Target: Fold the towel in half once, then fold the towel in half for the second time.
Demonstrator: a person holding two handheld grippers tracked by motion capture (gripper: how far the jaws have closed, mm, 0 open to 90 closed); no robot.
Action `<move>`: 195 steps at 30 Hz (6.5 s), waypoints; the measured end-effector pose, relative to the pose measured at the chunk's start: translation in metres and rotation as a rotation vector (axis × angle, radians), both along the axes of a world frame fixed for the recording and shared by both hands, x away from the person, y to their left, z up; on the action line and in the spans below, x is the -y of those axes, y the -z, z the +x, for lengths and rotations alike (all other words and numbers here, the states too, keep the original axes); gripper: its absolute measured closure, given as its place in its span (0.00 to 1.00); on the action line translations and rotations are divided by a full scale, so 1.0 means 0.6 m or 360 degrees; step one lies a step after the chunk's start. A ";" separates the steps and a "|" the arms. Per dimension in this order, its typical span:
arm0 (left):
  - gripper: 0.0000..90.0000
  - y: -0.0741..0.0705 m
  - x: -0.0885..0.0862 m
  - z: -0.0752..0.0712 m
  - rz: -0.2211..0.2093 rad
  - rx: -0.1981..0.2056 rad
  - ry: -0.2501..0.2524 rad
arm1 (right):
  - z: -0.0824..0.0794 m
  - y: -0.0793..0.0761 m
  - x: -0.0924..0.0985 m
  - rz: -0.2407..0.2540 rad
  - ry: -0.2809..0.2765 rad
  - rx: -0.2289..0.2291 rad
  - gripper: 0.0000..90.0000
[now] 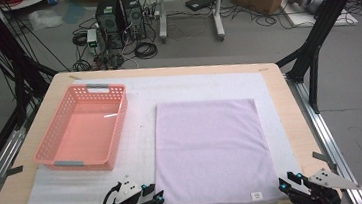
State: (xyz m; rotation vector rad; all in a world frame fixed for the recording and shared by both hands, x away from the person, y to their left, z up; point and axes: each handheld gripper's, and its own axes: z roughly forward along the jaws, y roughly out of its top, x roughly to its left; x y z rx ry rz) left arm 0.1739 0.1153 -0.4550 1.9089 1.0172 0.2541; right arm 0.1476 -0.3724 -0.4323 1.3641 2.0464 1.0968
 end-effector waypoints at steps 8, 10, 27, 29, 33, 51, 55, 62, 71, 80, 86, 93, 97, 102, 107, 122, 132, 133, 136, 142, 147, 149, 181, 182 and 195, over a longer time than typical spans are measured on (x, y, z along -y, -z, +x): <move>0.92 -0.003 0.002 -0.010 0.0022 0.0051 0.0005 | -0.001 -0.001 -0.002 -0.0010 -0.0009 -0.0004 0.65; 0.93 -0.005 0.002 -0.011 0.0011 0.0061 -0.0002 | -0.004 -0.002 -0.003 -0.0020 -0.0010 -0.0009 0.65; 0.94 -0.016 -0.006 -0.019 -0.0069 0.0118 0.0016 | 0.001 0.022 -0.020 -0.0046 -0.0107 -0.0157 0.86; 0.95 -0.016 -0.006 -0.020 -0.0073 0.0119 0.0020 | 0.001 0.021 -0.019 -0.0049 -0.0126 -0.0166 0.94; 0.95 -0.017 -0.009 -0.021 -0.0086 0.0113 0.0012 | 0.000 0.019 -0.023 -0.0085 -0.0141 -0.0159 0.96; 0.95 -0.015 -0.022 -0.051 -0.0110 0.0081 0.0017 | -0.030 -0.005 -0.013 -0.0045 -0.0149 -0.0148 0.98; 0.80 -0.007 -0.020 -0.045 -0.0107 0.0009 0.0010 | -0.031 0.001 -0.011 -0.0048 -0.0133 -0.0190 0.93; 0.61 -0.011 -0.025 -0.032 -0.0145 0.0055 -0.0061 | -0.025 0.003 -0.008 -0.0006 -0.0064 -0.0145 0.75; 0.65 -0.016 -0.031 -0.009 -0.0173 0.0114 -0.0088 | -0.005 0.003 -0.005 0.0007 -0.0009 -0.0102 0.79; 0.65 -0.021 -0.035 0.040 -0.0202 0.0158 -0.0082 | 0.051 0.004 -0.010 -0.0006 0.0096 -0.0049 0.87; 0.64 -0.020 -0.032 0.081 -0.0210 0.0164 -0.0057 | 0.108 0.009 -0.011 0.0002 0.0135 -0.0051 0.85; 0.62 -0.020 -0.025 0.129 -0.0215 0.0162 -0.0032 | 0.170 0.017 -0.016 0.0015 0.0143 -0.0077 0.81; 0.61 -0.021 -0.022 0.152 -0.0217 0.0158 -0.0021 | 0.198 0.022 -0.019 0.0008 0.0124 -0.0097 0.85; 0.61 -0.021 -0.020 0.175 -0.0222 0.0151 -0.0010 | 0.221 0.027 -0.014 0.0038 0.0073 -0.0117 0.99; 0.61 -0.021 -0.018 0.184 -0.0223 0.0147 -0.0004 | 0.223 0.025 -0.008 -0.0031 0.0115 -0.0114 1.00; 0.59 -0.020 -0.016 0.182 -0.0223 0.0147 -0.0006 | 0.236 0.024 -0.031 -0.0104 0.0141 -0.0091 0.97; 0.51 -0.027 -0.022 0.183 -0.0258 0.0166 -0.0018 | 0.211 0.004 -0.020 -0.0002 0.0150 0.0007 0.60; 0.50 -0.028 -0.021 0.183 -0.0266 0.0172 -0.0020 | 0.208 0.000 -0.018 0.0007 0.0136 0.0036 0.56; 0.49 -0.032 -0.021 0.183 -0.0285 0.0196 0.0002 | 0.195 -0.009 -0.013 0.0025 0.0074 0.0101 0.45; 0.38 -0.037 -0.013 0.181 -0.0294 0.0247 0.0029 | 0.188 -0.014 -0.004 0.0036 0.0013 0.0155 0.27; 0.31 -0.037 -0.015 0.183 -0.0309 0.0224 0.0019 | 0.192 -0.008 -0.007 0.0031 -0.0028 0.0130 0.24; 0.30 -0.037 -0.016 0.183 -0.0317 0.0229 0.0019 | 0.192 -0.009 -0.008 0.0023 -0.0047 0.0133 0.24; 0.46 -0.053 0.031 0.272 -0.0200 0.0118 -0.0099 | 0.233 0.007 -0.007 0.0047 -0.0033 -0.0003 0.23; 0.48 -0.053 0.034 0.279 -0.0174 0.0112 -0.0112 | 0.236 0.006 -0.007 0.0048 -0.0030 -0.0009 0.23; 0.43 -0.026 0.047 0.344 -0.0070 -0.0026 -0.0271 | 0.293 0.015 -0.010 0.0041 0.0021 -0.0108 0.23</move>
